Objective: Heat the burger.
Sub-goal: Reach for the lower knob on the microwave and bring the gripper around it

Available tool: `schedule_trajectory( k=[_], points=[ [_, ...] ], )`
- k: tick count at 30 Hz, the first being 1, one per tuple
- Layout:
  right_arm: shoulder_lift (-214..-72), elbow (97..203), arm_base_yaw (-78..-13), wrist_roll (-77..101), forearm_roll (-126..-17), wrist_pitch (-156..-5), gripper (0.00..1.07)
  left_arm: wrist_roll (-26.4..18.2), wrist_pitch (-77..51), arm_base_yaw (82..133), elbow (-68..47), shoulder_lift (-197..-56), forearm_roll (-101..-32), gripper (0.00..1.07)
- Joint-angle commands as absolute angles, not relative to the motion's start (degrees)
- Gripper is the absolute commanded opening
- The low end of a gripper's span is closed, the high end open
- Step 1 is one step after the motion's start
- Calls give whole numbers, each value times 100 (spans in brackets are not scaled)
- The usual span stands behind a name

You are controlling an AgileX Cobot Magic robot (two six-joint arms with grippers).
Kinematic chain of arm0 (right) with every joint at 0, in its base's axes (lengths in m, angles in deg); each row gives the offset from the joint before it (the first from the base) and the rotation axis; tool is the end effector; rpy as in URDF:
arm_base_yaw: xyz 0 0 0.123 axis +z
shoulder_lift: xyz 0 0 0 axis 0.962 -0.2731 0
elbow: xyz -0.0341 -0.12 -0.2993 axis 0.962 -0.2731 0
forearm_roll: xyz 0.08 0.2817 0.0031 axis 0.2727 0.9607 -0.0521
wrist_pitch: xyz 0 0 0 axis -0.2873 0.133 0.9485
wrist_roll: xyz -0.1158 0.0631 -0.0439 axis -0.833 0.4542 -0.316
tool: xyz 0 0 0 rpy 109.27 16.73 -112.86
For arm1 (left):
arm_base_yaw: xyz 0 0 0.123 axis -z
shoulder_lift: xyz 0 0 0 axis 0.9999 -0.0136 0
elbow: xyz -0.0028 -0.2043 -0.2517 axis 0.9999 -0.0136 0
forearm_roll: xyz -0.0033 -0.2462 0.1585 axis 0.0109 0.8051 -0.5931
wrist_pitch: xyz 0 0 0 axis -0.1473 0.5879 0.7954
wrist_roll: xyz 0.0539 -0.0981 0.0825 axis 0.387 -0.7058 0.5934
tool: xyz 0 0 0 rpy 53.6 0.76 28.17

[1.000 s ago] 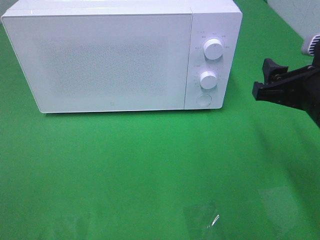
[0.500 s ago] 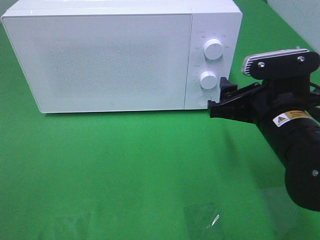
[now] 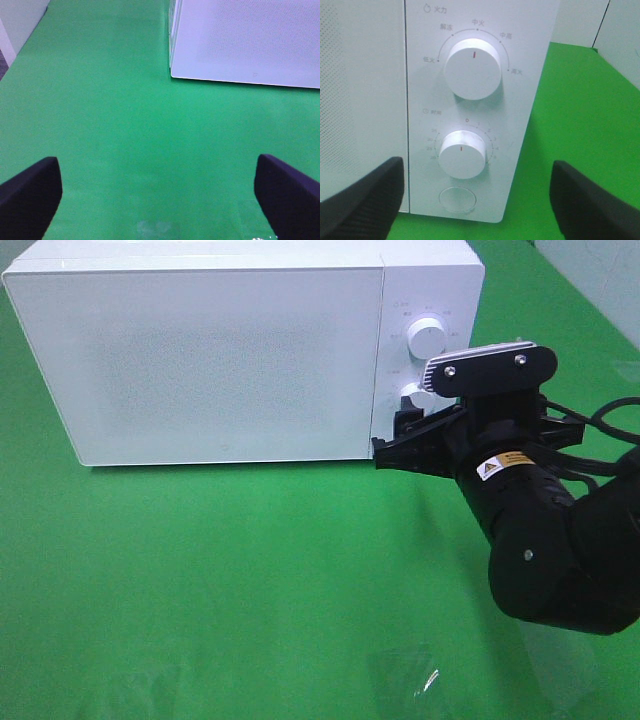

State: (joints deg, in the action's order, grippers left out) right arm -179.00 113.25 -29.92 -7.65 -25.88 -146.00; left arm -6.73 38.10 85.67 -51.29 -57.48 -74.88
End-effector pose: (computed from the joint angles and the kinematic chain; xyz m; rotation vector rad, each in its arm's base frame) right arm 0.3121 0.1738 0.1451 -0.1574 1.6620 -0.0935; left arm 0.0315 -0.0113 0.2797 -0.0351 2.0362 -0.0775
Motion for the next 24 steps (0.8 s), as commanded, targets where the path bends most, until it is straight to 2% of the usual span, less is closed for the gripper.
schedule_trajectory(
  k=[1, 24],
  points=[
    [-18112, 11588, -2975, -793, -2600, -15064, 76, -696, 3735, 8561, -5129, -5651, -7459, 99],
    [-19172, 12740, -3388, -661, -2726, -14978, 76, -696, 3735, 8561, -5129, -5651, -7459, 99]
  ],
)
